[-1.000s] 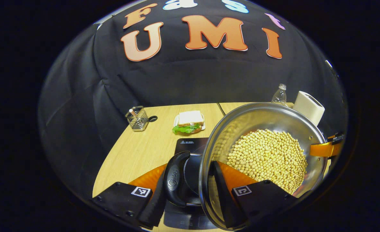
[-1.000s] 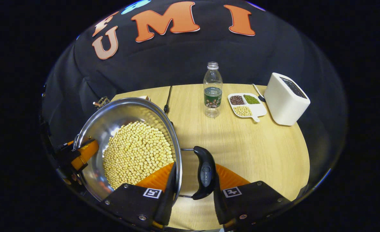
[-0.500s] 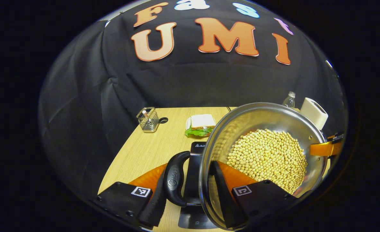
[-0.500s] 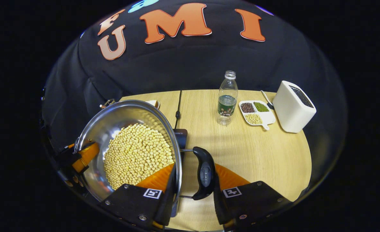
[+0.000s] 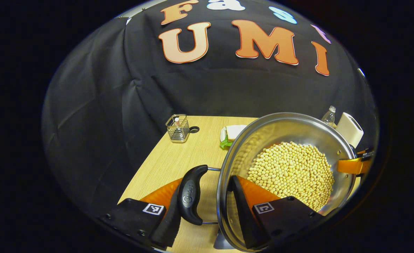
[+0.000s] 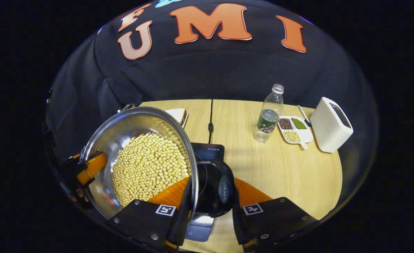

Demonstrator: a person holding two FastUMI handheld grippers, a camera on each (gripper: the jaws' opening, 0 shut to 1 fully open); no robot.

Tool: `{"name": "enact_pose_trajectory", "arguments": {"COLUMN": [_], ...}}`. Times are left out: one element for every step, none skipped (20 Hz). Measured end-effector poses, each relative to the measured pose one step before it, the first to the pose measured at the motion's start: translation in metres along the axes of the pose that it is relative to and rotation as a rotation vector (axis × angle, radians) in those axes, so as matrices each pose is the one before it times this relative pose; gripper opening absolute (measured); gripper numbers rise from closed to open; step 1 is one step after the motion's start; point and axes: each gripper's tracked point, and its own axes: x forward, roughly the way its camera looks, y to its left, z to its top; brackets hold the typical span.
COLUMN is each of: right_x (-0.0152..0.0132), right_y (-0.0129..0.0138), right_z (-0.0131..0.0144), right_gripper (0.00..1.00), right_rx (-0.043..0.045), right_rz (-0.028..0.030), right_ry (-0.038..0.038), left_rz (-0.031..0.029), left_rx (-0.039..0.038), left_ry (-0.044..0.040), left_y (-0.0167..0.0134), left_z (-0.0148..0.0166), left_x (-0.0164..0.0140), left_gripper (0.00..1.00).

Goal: First push the handle of the pot to place it horizontally, then grasp the pot with both hands and set it on the induction cooktop.

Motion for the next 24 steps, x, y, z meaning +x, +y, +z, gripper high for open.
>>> {"name": "enact_pose_trajectory", "arguments": {"right_x": [-0.00009,0.00106,0.00027,0.00011,0.00068,0.00065,0.00002,0.00096,-0.00181,0.00095,0.00221,-0.0004,-0.00074,0.00111,-0.00414,-0.00221,-0.00125,-0.00113,0.00216,0.0019,0.00209,0.00103,-0.00196,-0.00091], "right_y": [-0.0001,-0.00027,0.0025,-0.00015,0.00082,-0.00001,0.00038,0.00037,-0.00031,-0.00019,-0.00007,0.0009,0.0007,0.00061,0.00041,-0.00021,-0.00003,0.00017,0.00096,0.00232,0.00083,0.0018,-0.00104,0.00054], "right_z": [-0.0003,0.00083,-0.00122,-0.00022,-0.00129,-0.00078,0.00021,0.0001,-0.00094,0.00012,0.00889,0.00034,-0.00098,-0.00036,-0.00804,0.00193,-0.00082,0.00054,-0.0024,-0.00041,-0.00156,-0.0008,0.0001,0.00137], "right_gripper": [0.5,0.54,0.55,0.55,0.55,0.54,0.54,0.55,0.55,0.55,0.55,0.54,0.55,0.55,0.55,0.55,0.55,0.55,0.55,0.55,0.55,0.55,0.55,0.55], "right_rx": [-0.00304,-0.00173,-0.00048,-0.00062,0.00262,-0.00011,0.00192,0.0034,0.00339,0.00316,-0.00019,-0.00051,-0.00006,-0.00093,0.00333,0.00138,0.00338,-0.00505,-0.00037,-0.00464,0.00076,0.00297,0.0049,-0.00106], "right_rz": [-0.0014,-0.00159,-0.00175,-0.00179,-0.0012,-0.00226,-0.00143,-0.00235,-0.00212,-0.00335,-0.00292,-0.00402,-0.00274,-0.00284,-0.0012,-0.00085,-0.00235,-0.00437,-0.00577,-0.00479,-0.00232,0.00122,-0.00021,0.00038], "right_ry": [0.00467,0.0046,0.00197,0.00235,0.00194,0.00663,0.0052,0.00484,0.00452,0.0034,0.00227,0.00345,0.00291,0.00849,0.00746,0.00901,0.00341,0.00483,0.00206,0.0027,0.00662,0.00737,0.00657,0.00087], "left_rz": [-0.00135,-0.00348,-0.00367,-0.00382,-0.00256,-0.00221,-0.00112,-0.00234,-0.00196,-0.00314,-0.00222,-0.00296,-0.00193,-0.0025,-0.00096,-0.00275,-0.0027,-0.00482,-0.00445,-0.00299,-0.00217,-0.00028,0.00012,-0.00034], "left_rx": [-0.00155,-0.00459,-0.00237,-0.00135,0.00167,0.00029,0.00198,0.00341,0.00346,0.00434,0.00067,0.00182,-0.00003,0.00298,0.00144,0.00044,-0.00571,-0.00477,0.00139,-0.00145,0.00219,0.00293,0.00372,0.00256], "left_ry": [0.00804,0.00721,0.00681,0.00262,0.00447,0.00549,0.00521,0.00449,0.00327,0.00333,0.0021,0.00511,0.00764,0.00848,0.00787,0.00561,0.0084,0.00952,0.01021,0.00924,0.00914,0.00611,0.00309,0.00223], "left_y": [-0.00046,0.00031,0.00056,-0.00023,0.00038,-0.00009,-0.00054,-0.0005,-0.00005,-0.00024,0.00012,-0.00107,-0.00033,-0.00003,0.00154,0.00091,-0.00039,-0.00022,0.00041,0.00015,-0.00019,-0.00001,-0.00018,0.00026], "left_z": [0.00038,-0.00158,-0.00172,-0.00022,-0.0005,0.00032,0.00091,0.00079,-0.00025,0.00008,-0.00012,-0.0009,-0.00086,0.00043,0.00198,0.00146,-0.00056,-0.00038,-0.00066,0.00019,-0.00075,0.00104,0.00055,0.00162], "left_x": [0.00057,0.0021,0.00117,0.00073,0.00032,0.00004,0.00042,0.001,0.00013,0.00044,0.00196,0.00142,0.00083,-0.00033,-0.00033,-0.0004,0.00149,0.00052,0.00202,0.00106,0.00076,0.00066,-0.00037,-0.00005], "left_gripper": [0.78,0.82,0.75,0.78,0.78,0.78,0.78,0.75,0.81,0.78,0.78,0.78,0.78,0.78,0.75,0.75,0.76,0.78,0.78,0.75,0.79,0.75,0.78,0.78]}}
